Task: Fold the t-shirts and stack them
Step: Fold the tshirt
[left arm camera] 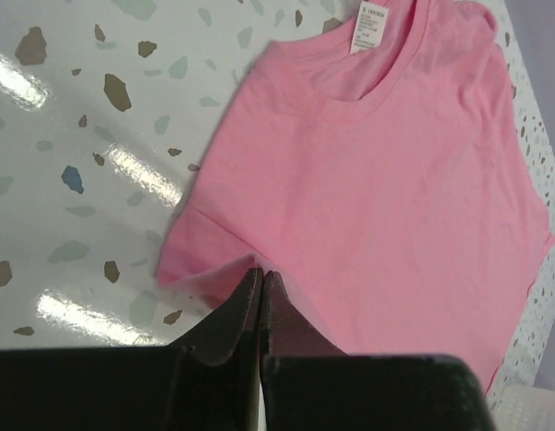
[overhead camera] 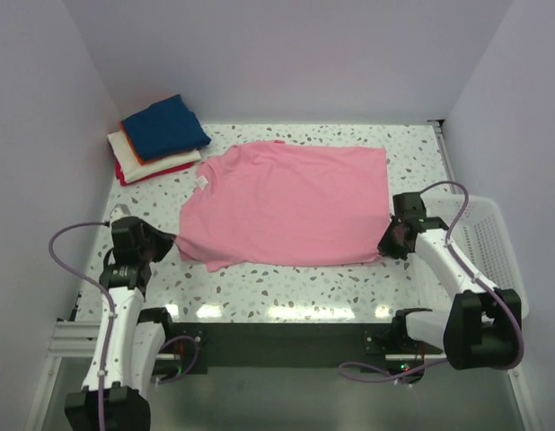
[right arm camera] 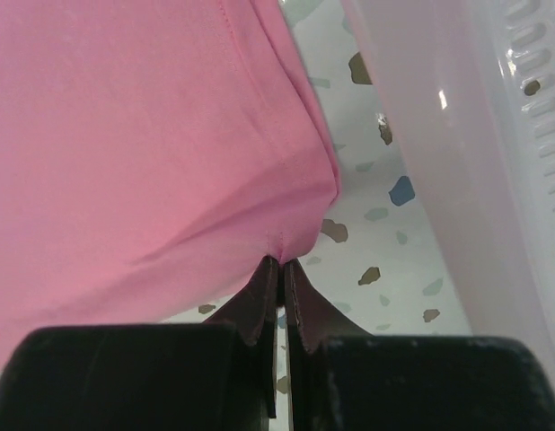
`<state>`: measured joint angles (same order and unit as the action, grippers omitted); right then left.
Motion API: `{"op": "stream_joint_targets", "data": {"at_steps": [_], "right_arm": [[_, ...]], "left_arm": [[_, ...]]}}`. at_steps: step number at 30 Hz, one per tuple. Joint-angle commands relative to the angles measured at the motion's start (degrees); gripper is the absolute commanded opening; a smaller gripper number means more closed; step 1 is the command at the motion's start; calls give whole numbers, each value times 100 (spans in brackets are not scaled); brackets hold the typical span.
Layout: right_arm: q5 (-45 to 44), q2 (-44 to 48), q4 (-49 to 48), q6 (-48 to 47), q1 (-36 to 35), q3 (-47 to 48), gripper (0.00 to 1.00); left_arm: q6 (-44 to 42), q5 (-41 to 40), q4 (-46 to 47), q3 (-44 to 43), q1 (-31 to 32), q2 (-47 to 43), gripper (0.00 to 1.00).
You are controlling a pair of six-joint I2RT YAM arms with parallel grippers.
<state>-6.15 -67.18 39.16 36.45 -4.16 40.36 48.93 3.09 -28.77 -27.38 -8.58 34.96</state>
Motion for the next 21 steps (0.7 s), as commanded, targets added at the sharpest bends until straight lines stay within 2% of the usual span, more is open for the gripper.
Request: {"op": "stream_joint_targets", "data": {"at_steps": [1,10,16,21], "right_arm": [[97,-251,-365,-111,21,367,0],[-61,-946,-462,-155,30,1035,0],[-71,-1578,-549,-208,38,1448,0],[9,-1904,-698,-208,74,1598,0]], "left_arm": [[3,472,1232,75,-39,554,0],[82,298,2156,-514,234,1952,0],[135,104,2420,-1128,480,3111,0],[161,42,2526,-1638,585,3710,0]]}}
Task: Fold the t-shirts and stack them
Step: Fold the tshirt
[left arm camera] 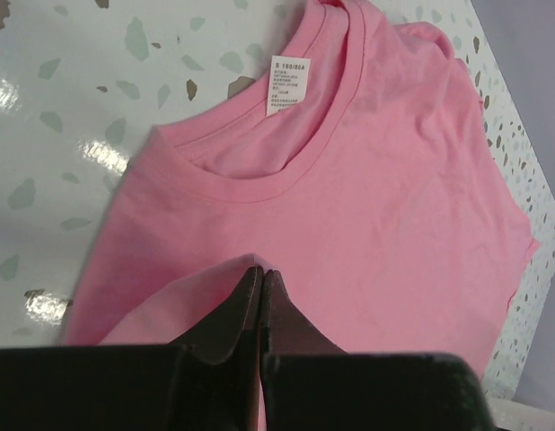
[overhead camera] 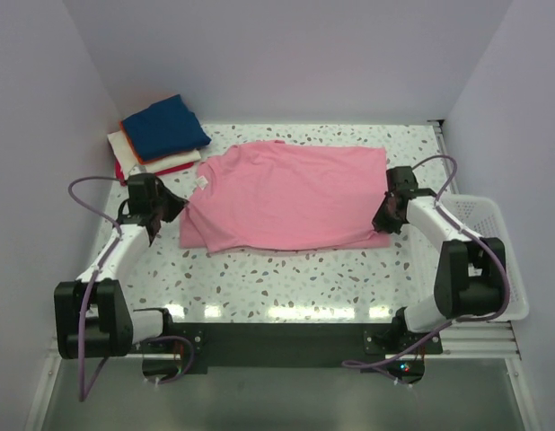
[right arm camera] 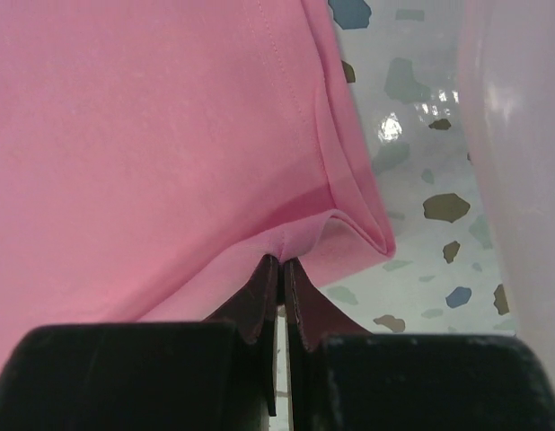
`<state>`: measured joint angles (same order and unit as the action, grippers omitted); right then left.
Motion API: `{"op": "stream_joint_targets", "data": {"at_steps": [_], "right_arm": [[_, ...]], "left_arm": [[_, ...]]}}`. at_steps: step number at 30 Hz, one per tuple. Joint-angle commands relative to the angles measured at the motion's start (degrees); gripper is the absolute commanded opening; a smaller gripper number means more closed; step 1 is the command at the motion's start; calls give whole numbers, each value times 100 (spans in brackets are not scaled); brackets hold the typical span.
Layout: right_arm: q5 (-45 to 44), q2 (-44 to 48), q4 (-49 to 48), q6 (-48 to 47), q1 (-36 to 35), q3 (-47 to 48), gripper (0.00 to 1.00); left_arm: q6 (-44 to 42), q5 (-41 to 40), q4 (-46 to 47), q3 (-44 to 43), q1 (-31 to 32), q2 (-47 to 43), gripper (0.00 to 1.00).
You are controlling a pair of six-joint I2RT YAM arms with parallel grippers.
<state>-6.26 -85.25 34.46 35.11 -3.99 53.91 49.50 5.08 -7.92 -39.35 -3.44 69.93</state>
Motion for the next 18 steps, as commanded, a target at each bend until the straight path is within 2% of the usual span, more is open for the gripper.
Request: {"op": "stream_joint_targets", "data": {"at_steps": [1,11,18], "right_arm": [[28,-140,-255,-75,65,251,0],[292,-439,-396,-66,337,418,0],[354,-457,-457,-5,381,445,0]], "left_arm": [[113,-174,449,-494,72,284,0],[104,-104,502,-1372,124,1250,0],[113,-51,537,-1760,142,1593,0]]}}
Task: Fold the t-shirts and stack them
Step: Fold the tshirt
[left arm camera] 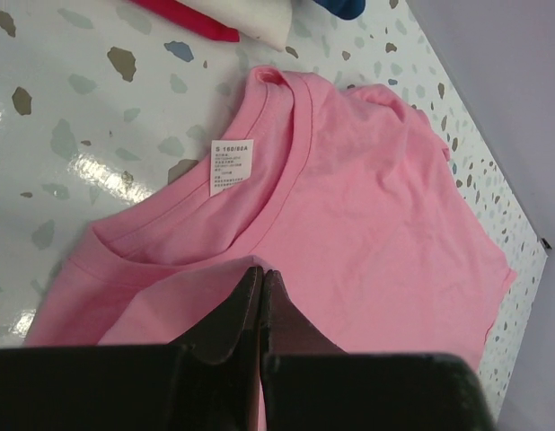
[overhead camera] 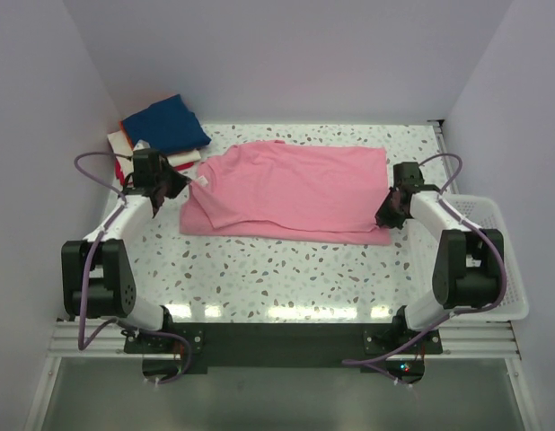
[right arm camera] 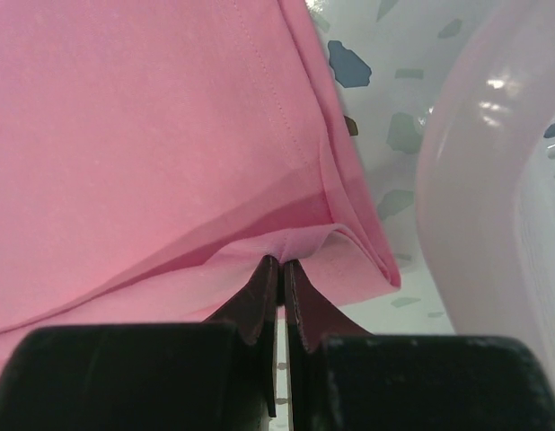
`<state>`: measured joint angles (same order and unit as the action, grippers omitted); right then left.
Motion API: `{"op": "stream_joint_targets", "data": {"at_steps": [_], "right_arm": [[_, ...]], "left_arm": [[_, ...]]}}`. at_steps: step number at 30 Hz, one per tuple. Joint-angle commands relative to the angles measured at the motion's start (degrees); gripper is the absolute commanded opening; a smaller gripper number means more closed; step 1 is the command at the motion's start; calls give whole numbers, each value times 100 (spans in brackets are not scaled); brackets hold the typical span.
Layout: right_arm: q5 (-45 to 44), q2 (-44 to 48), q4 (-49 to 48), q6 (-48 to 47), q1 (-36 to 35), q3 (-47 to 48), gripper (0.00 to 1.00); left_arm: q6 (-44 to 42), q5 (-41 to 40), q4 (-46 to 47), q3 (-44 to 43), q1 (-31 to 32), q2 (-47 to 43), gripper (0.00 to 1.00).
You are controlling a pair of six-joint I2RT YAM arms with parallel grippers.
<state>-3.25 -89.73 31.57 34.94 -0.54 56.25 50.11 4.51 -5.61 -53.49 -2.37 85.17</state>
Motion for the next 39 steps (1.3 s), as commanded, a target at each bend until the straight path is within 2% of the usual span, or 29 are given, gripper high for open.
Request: {"op": "stream_joint_targets", "data": {"at_steps": [1,14,23,39], "right_arm": [[70,8,-186,30,36,194,0],[351,-149,-389,48,475,360,0],[658,-457,-441,22,484,677,0],[650,-826,-485,75,537,905,0]], "left_arm": [[52,23,306,-389,35,149,0],[17,-12,262,-943,35,598,0],[8,32,297,-1224,35,958,0],[-203,445,420,-2015,96,1731,0]]}}
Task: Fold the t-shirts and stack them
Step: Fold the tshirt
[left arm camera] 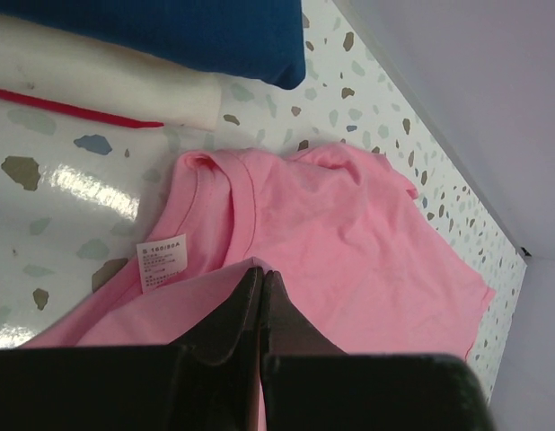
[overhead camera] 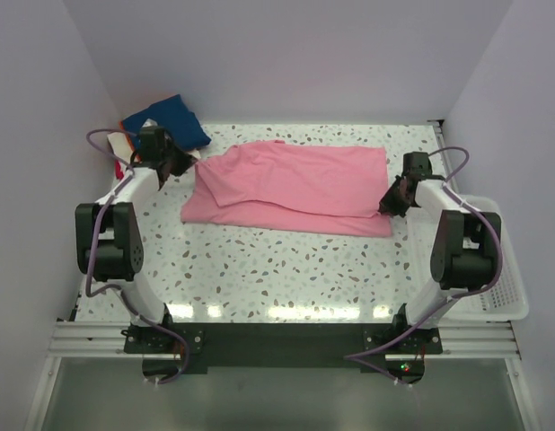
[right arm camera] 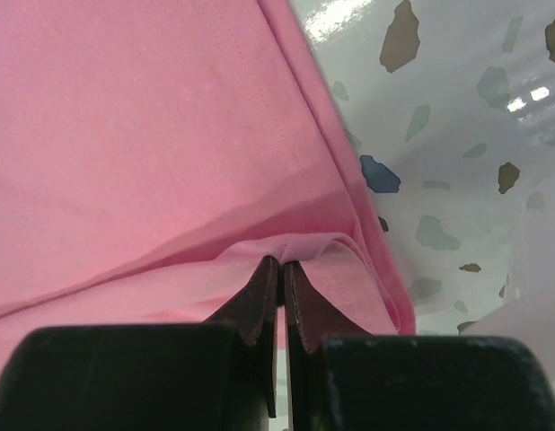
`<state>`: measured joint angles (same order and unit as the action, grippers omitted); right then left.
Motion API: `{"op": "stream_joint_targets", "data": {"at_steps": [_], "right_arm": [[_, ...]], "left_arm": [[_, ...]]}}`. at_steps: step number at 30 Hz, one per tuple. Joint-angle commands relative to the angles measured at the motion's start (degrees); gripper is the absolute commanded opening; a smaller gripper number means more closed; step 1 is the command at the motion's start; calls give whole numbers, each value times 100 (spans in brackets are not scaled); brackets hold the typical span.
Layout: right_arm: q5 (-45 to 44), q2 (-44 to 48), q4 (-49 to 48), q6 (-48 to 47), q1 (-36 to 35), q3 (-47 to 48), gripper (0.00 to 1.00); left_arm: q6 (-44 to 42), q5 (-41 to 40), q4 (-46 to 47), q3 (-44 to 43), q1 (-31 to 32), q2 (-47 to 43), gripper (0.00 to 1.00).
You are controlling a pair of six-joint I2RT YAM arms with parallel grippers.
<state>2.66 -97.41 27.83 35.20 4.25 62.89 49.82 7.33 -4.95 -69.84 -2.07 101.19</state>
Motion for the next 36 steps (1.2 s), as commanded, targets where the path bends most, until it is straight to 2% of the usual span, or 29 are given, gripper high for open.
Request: {"op": "stream_joint_targets", "data": {"at_steps": [1,17,20,21,22,23,24,26,27,29,32,36], "right_arm": [[68,-68,-120,31,50,258,0],[16,-261,-112,40,85,417,1],[112,-209,-147,-39,94,443,20],[147,-191,-173,-92,102,478,24],[182,-174,-164,-153,94,530,29],[226,-165,-130,-276,93,653,38],[270,-147,-94,-303,85,689,41],[349,-68,-138,-364,50,672,52],[324,28,-147,-373,-38,672,53],[27,125,-68,-443,-205,680,55],[-378,309,143,-505,-775,724,54],[-643,442,38,-462,-1513,470,50]], "left_arm": [[-201,181,328,-485,75,182,0],[-298,357,328,-855,136,788,0],[-368,479,380,-882,119,780,9],[-438,523,407,-856,127,762,21],[-482,567,625,-864,101,736,27],[-526,672,670,-864,92,692,34],[-631,777,749,-873,75,666,47],[-745,927,724,-969,31,604,55],[-868,902,637,-1039,22,560,60],[-948,710,304,-1005,31,342,61],[-904,253,65,-506,22,-263,61],[-632,-416,-226,810,22,-1178,58]]}}
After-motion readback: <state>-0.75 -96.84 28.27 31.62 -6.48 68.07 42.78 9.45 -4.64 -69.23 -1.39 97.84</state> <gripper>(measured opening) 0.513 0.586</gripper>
